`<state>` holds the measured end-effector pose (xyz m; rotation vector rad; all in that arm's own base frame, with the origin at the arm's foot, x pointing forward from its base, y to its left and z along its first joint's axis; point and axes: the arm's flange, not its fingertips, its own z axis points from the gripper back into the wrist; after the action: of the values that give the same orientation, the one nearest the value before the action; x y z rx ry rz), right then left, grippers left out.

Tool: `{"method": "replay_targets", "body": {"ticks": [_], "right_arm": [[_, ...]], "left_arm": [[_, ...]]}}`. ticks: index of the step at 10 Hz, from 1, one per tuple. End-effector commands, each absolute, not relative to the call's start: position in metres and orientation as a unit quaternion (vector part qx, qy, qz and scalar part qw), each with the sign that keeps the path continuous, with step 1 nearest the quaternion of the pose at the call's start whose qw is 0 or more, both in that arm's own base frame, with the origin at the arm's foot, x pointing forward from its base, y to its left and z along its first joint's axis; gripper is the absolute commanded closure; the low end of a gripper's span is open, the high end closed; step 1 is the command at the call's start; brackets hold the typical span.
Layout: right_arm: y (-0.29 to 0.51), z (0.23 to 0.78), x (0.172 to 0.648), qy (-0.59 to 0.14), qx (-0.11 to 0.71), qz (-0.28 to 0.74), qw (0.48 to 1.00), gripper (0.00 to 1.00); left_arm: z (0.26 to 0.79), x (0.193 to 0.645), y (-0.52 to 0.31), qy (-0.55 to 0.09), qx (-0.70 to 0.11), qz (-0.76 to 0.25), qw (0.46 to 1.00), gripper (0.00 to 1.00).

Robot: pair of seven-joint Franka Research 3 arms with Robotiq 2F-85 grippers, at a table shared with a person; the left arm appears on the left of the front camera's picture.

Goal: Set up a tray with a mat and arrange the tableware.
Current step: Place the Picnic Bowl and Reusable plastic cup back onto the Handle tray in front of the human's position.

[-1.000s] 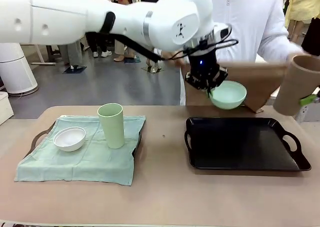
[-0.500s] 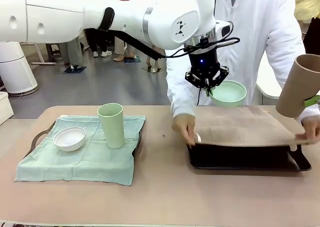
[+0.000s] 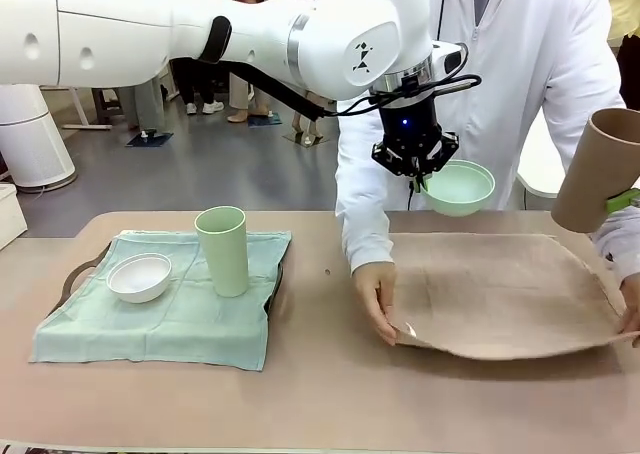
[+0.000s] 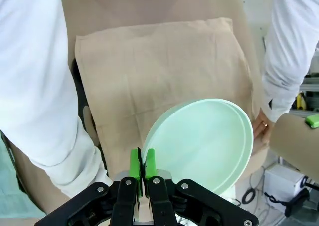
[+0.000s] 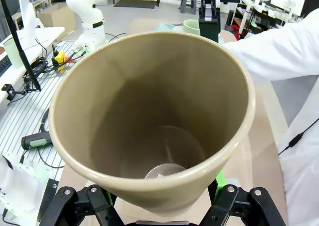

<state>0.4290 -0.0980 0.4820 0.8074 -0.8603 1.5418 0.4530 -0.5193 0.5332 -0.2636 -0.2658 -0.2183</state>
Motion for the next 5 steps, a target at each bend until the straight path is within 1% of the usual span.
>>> {"method": "replay_targets", "body": {"ticks": [1, 5], "right_arm": [[-0.0961, 0.4853, 0.4306, -0.372, 0.344, 0.654, 0.561, 0.35], [-0.0961, 0.4853, 0.4306, -0.372, 0.344, 0.654, 0.561, 0.35]], "left_arm": [[0.5358, 0.4512, -0.5167, -0.129, -0.135, -0.106, 0.977, 1.00], [0.5358, 0.4512, -0.5167, -0.129, -0.135, -0.106, 0.977, 1.00]]}}
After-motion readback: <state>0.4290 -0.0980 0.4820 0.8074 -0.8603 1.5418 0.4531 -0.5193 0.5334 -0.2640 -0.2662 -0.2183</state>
